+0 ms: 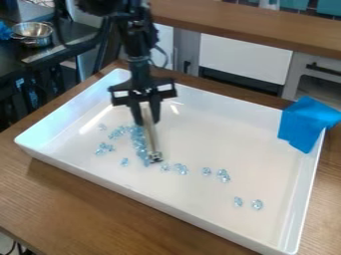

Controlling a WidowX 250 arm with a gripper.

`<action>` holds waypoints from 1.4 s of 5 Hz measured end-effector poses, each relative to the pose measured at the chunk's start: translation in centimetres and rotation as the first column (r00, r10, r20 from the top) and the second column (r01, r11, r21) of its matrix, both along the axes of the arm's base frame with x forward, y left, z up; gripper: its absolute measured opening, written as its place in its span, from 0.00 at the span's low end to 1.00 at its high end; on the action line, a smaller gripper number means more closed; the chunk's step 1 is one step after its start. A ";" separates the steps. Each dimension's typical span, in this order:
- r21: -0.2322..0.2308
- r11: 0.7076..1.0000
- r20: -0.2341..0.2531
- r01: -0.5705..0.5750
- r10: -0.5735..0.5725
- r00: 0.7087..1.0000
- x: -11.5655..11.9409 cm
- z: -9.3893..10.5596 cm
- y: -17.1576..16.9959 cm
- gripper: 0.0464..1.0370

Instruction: Sweep into pile

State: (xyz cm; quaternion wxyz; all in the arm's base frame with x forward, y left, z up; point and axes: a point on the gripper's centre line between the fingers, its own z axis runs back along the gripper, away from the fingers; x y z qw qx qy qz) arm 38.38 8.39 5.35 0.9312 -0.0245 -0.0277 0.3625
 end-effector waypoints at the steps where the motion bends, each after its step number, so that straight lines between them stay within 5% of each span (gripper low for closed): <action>1: 0.000 0.999 -0.004 -0.046 0.046 0.999 -0.9 -0.1 2.2 0.28; 3: -0.006 0.987 -0.066 -0.159 0.158 0.985 -6.0 0.0 6.7 0.28; 4: -0.019 0.982 -0.071 -0.188 0.186 0.980 -7.3 0.8 6.4 0.28; 6: -0.160 0.963 -0.056 -0.216 0.210 0.976 -4.5 4.3 -0.2 0.28; 7: -0.158 0.970 -0.048 -0.186 0.181 0.982 -2.8 5.8 -4.8 0.28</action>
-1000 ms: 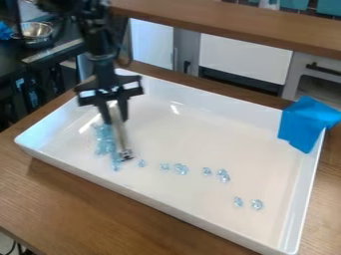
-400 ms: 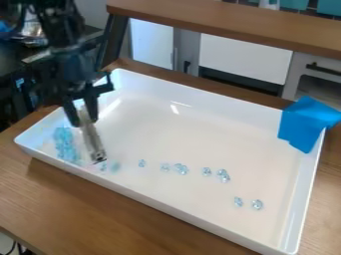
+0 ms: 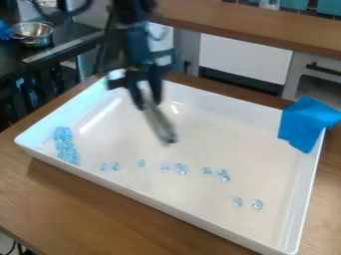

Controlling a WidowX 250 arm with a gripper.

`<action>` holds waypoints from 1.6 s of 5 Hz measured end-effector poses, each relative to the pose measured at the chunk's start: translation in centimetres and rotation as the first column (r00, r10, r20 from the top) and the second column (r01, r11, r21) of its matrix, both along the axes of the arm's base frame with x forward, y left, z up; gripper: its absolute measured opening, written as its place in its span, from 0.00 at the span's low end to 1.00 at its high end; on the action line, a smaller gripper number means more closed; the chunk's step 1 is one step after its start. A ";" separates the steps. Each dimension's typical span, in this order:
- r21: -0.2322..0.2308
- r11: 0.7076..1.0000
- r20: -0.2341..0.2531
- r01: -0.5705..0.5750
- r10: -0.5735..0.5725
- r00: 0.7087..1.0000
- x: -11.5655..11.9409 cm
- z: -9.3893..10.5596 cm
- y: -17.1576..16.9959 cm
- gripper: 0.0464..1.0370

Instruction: Sweep into pile

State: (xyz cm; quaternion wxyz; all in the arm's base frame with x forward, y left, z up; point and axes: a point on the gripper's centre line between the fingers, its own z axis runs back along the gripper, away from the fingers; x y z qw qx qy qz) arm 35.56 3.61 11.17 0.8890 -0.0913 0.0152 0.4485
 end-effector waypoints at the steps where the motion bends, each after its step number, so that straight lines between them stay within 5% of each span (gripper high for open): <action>1: 0.105 0.992 0.043 0.076 -0.081 0.996 1.2 -0.3 -5.4 0.28; 4: 0.189 0.972 0.055 0.143 -0.156 0.986 3.7 -1.1 -16.5 0.28; 6: 0.279 0.912 0.014 0.302 -0.318 0.948 3.3 -2.3 -17.3 0.28; 8: 0.314 0.880 -0.026 0.357 -0.368 0.929 2.2 -4.8 -16.4 0.28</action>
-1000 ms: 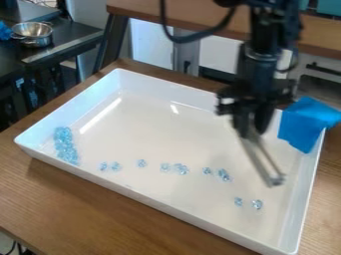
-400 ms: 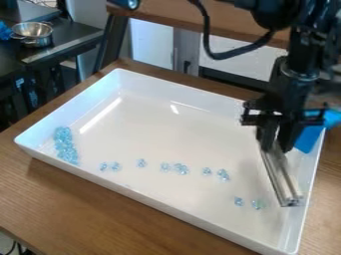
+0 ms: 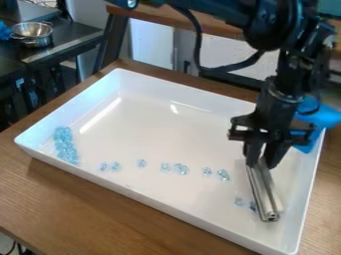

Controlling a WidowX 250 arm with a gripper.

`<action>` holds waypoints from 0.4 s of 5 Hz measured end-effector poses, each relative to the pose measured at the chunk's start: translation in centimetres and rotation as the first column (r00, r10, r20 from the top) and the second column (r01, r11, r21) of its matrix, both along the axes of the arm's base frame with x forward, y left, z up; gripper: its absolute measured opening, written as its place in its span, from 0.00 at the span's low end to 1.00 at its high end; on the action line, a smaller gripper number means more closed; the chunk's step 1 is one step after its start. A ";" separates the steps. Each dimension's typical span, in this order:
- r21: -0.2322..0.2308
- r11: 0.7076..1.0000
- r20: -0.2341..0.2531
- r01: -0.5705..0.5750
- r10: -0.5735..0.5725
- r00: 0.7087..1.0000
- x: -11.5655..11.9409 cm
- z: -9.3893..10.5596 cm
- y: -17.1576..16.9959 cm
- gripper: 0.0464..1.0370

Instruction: Sweep into pile

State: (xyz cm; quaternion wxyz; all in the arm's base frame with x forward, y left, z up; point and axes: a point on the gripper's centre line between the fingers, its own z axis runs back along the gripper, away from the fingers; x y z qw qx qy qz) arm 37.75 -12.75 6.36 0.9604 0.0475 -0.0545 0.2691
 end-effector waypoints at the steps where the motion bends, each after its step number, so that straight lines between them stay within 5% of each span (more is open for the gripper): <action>1: 0.010 1.000 0.019 0.011 -0.012 1.000 -0.4 -0.5 0.3 0.28; 2: 0.028 0.999 0.023 0.044 -0.045 0.999 -0.8 -0.4 0.8 0.28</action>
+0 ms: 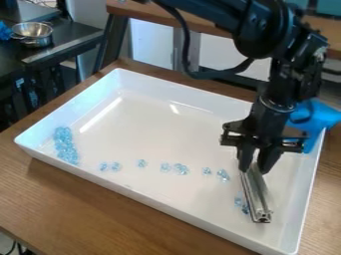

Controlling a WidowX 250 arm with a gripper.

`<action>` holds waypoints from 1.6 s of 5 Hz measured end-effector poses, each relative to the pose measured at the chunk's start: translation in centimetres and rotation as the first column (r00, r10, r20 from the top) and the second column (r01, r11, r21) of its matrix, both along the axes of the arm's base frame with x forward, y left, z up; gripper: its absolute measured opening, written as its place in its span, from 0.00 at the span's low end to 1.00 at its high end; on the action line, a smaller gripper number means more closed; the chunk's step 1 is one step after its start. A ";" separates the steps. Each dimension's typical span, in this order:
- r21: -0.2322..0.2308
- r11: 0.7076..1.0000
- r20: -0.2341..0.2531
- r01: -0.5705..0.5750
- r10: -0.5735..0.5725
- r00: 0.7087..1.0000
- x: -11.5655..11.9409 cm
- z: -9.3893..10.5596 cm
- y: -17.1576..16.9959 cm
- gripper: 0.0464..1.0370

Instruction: Sweep into pile

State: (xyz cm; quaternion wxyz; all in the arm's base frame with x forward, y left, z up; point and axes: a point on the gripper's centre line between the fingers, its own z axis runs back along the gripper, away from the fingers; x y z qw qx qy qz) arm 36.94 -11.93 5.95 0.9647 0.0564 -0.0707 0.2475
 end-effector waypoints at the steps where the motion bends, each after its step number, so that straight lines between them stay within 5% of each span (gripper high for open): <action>1: 0.027 0.999 -0.025 0.032 -0.031 0.999 -0.4 0.0 1.8 0.28; 2: 0.071 0.995 -0.020 0.072 -0.071 0.997 -0.5 -0.1 5.4 0.28; 4: 0.168 0.965 0.074 0.202 -0.217 0.973 -0.4 0.0 9.3 0.28; 8: 0.165 0.962 0.113 0.218 -0.238 0.965 -2.7 0.9 19.7 0.28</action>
